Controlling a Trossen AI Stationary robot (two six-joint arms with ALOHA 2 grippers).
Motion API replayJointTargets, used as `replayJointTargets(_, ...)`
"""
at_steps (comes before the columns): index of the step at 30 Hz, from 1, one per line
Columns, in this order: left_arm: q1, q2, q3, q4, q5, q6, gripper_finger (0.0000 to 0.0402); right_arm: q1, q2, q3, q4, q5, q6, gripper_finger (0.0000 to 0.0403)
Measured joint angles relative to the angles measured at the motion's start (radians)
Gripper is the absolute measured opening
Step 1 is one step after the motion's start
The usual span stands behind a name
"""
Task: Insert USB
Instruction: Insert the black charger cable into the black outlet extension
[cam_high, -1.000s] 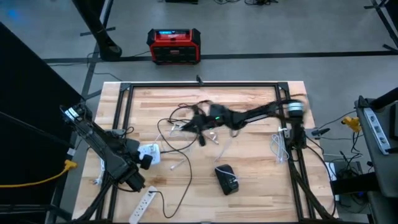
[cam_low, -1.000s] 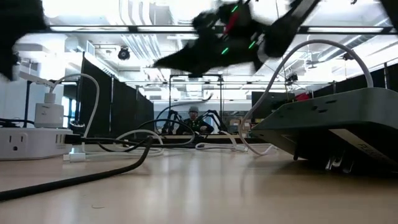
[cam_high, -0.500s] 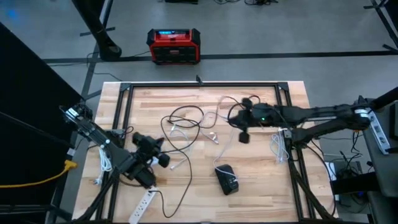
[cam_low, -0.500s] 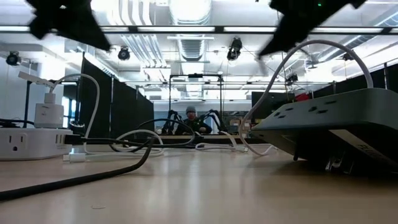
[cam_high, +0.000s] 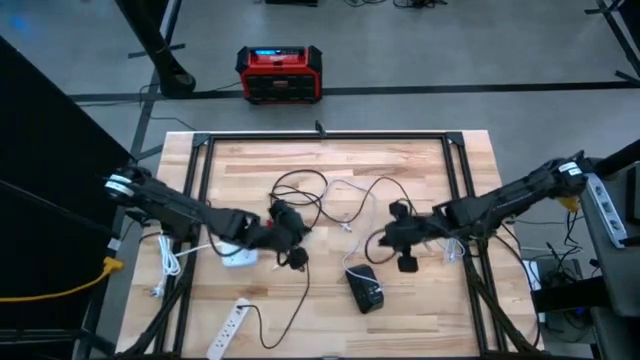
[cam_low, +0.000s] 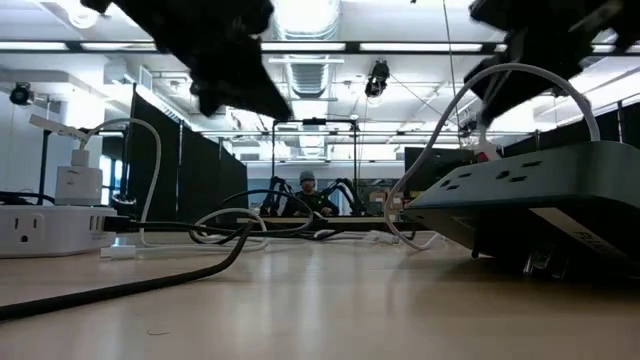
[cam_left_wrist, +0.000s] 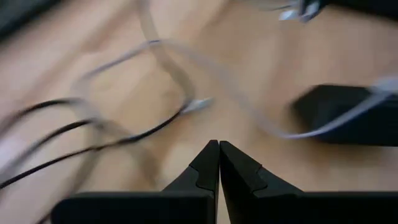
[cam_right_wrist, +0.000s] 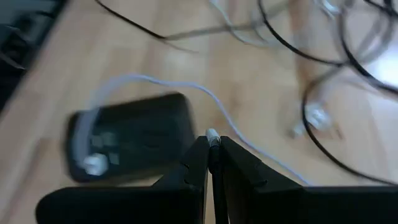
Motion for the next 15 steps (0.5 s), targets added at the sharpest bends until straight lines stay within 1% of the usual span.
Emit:
replayJointTargets(2,0.024,0.010,-0.049,0.159,0.141,0.047,0.0000,0.037,0.000,-0.004,0.049,0.000,-0.001,0.0014)
replayJointTargets(4,0.035,0.024,-0.089,0.276,0.233,0.064,0.0000,0.061,0.000,-0.009,0.069,-0.001,0.000,0.0014)
replayJointTargets(5,0.038,0.031,-0.103,0.312,0.261,0.065,0.0000,0.068,0.000,-0.016,0.075,-0.002,0.003,0.0014)
replayJointTargets(7,0.046,0.055,-0.117,0.338,0.303,0.065,0.0000,0.076,0.011,-0.034,0.103,-0.002,0.020,0.0014)
replayJointTargets(10,0.057,0.119,-0.112,0.335,0.419,0.065,0.0000,0.079,0.048,-0.065,0.197,-0.069,0.030,0.0014)
replayJointTargets(12,0.058,0.174,-0.087,0.335,0.506,0.066,0.0000,0.079,0.088,-0.068,0.252,-0.110,0.034,0.0014)
replayJointTargets(15,0.058,0.262,-0.027,0.336,0.608,0.097,0.0000,0.080,0.156,-0.061,0.273,-0.157,0.034,0.0014)
